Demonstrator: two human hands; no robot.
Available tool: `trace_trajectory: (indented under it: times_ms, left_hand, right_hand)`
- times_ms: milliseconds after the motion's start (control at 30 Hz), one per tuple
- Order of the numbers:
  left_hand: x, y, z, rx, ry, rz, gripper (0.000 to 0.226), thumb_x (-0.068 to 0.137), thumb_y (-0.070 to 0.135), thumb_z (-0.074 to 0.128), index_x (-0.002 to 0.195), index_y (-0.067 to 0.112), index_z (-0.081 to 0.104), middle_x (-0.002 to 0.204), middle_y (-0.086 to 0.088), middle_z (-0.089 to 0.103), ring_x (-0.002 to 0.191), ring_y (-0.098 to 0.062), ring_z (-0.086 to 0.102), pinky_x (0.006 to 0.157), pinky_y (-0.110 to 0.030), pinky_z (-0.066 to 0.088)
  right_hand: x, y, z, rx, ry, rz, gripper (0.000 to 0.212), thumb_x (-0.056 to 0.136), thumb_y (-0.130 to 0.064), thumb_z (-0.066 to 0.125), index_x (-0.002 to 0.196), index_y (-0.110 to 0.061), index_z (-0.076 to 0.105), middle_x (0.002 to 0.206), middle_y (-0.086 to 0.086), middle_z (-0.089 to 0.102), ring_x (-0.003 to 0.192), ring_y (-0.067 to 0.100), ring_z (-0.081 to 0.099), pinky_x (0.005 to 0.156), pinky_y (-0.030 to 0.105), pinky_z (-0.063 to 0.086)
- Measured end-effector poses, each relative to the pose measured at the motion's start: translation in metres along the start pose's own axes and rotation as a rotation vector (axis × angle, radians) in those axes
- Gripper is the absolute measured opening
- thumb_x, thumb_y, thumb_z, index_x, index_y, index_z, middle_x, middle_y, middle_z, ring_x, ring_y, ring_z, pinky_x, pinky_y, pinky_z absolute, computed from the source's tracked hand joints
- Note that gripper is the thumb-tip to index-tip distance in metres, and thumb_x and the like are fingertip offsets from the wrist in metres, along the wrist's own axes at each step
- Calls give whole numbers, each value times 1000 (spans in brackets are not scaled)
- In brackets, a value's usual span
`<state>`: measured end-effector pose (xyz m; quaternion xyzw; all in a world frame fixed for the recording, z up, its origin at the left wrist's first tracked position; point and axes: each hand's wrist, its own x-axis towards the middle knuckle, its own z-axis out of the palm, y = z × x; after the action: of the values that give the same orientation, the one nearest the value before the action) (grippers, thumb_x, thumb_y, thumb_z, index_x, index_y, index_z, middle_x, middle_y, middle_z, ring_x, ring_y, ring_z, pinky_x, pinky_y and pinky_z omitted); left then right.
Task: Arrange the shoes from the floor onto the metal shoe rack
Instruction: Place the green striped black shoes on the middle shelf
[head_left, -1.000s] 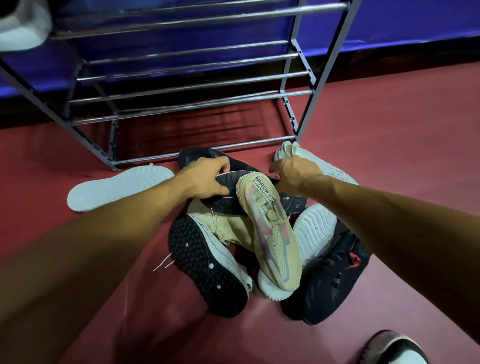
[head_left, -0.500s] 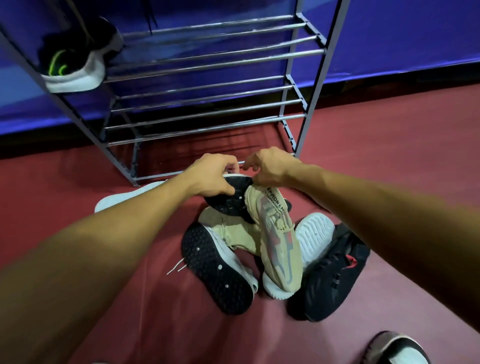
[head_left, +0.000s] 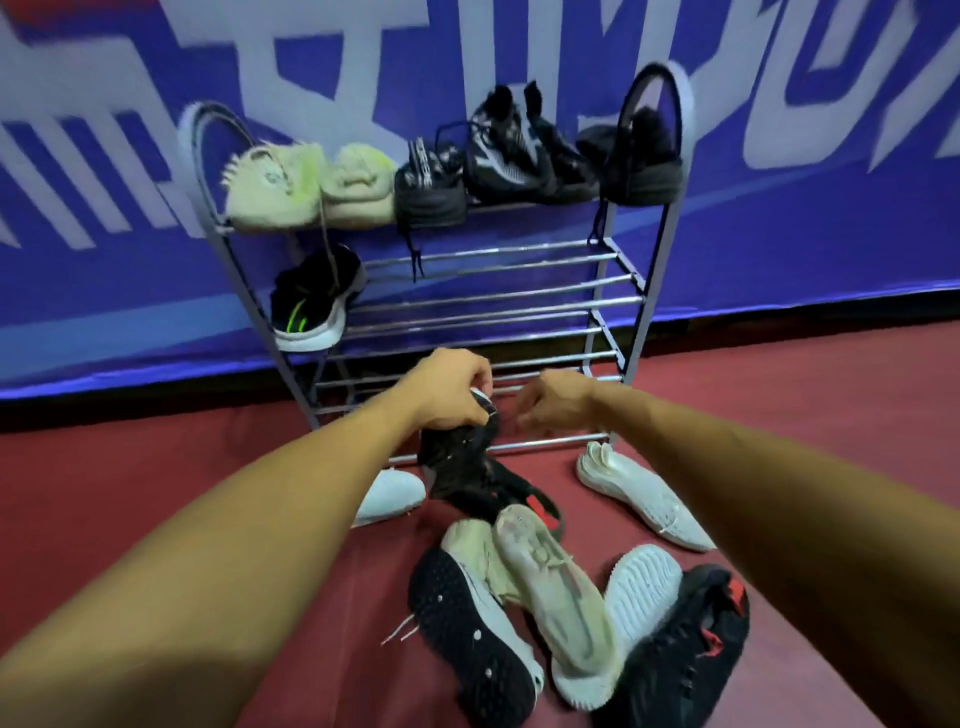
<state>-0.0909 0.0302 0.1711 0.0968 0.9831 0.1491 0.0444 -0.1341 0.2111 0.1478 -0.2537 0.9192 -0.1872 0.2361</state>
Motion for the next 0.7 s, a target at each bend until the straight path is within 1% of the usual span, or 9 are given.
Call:
trace_trajectory:
  times_ms: [67,133,200,267,400,500,567,633,700]
  left_hand:
    - [-8,-3,-14,-75,100,-53,24,67,18,78,86,26,65,85,6,65,86,-20,64,76,-34,54]
    - [-19,-7,-23,-192,206,-124,27,68,15,79,87,27,65,81,8,65,78,-17,64,69,-30,54]
    - [-31,-8,-27,-296,288,-144,28,68,11,79,88,26,67,75,10,65,67,-12,60,59,-23,48]
    - [-42,-9,-29,-345,310,-91,28,67,11,80,86,27,68,72,9,66,62,-9,57,55,-20,43]
    - [-59,-22,-25,-466,219,-72,28,65,15,85,86,28,70,74,10,66,63,-6,57,64,-23,47]
    - [-73,-28,-27,-565,81,-39,29,69,15,87,93,24,73,76,10,66,63,-2,58,66,-19,47]
    - [-79,-28,-34,-708,18,-41,23,77,21,84,98,19,74,78,7,69,66,-2,59,64,-15,45]
    - [-81,-35,-38,-815,67,-103,14,85,26,77,94,17,76,81,2,73,68,-3,60,66,-17,46]
    - [-79,-48,-35,-814,210,-217,4,84,21,77,83,17,75,83,-4,74,74,-10,64,74,-29,53]
  right_hand:
    - [-4,-11,-4,284,143,80,18,90,-23,67,90,-8,76,70,3,68,62,15,60,66,28,49]
    - [0,-23,-3,626,213,234,27,93,-31,64,82,-6,70,64,5,62,54,17,52,56,29,42]
    - [4,-38,4,917,80,372,43,96,-48,57,75,-10,59,61,6,61,55,17,52,55,27,36]
    - [7,-51,14,1063,-63,416,51,94,-60,53,73,-14,56,62,6,64,53,13,53,50,22,32]
    - [7,-64,26,1143,-119,423,32,90,-41,65,76,-12,60,70,11,63,42,9,49,37,14,34]
    - [6,-64,25,1104,-139,432,26,87,-32,61,74,-10,63,66,8,68,46,8,46,41,18,33]
    - [3,-64,25,1081,-115,406,29,86,-34,61,68,-11,58,60,3,60,48,9,44,47,20,32]
    - [-1,-67,26,1062,-80,341,26,83,-31,63,65,-14,54,58,0,53,50,10,43,52,22,33]
    - [-7,-70,26,1110,-47,267,19,82,-24,63,68,-14,55,53,-3,53,49,10,47,56,22,38]
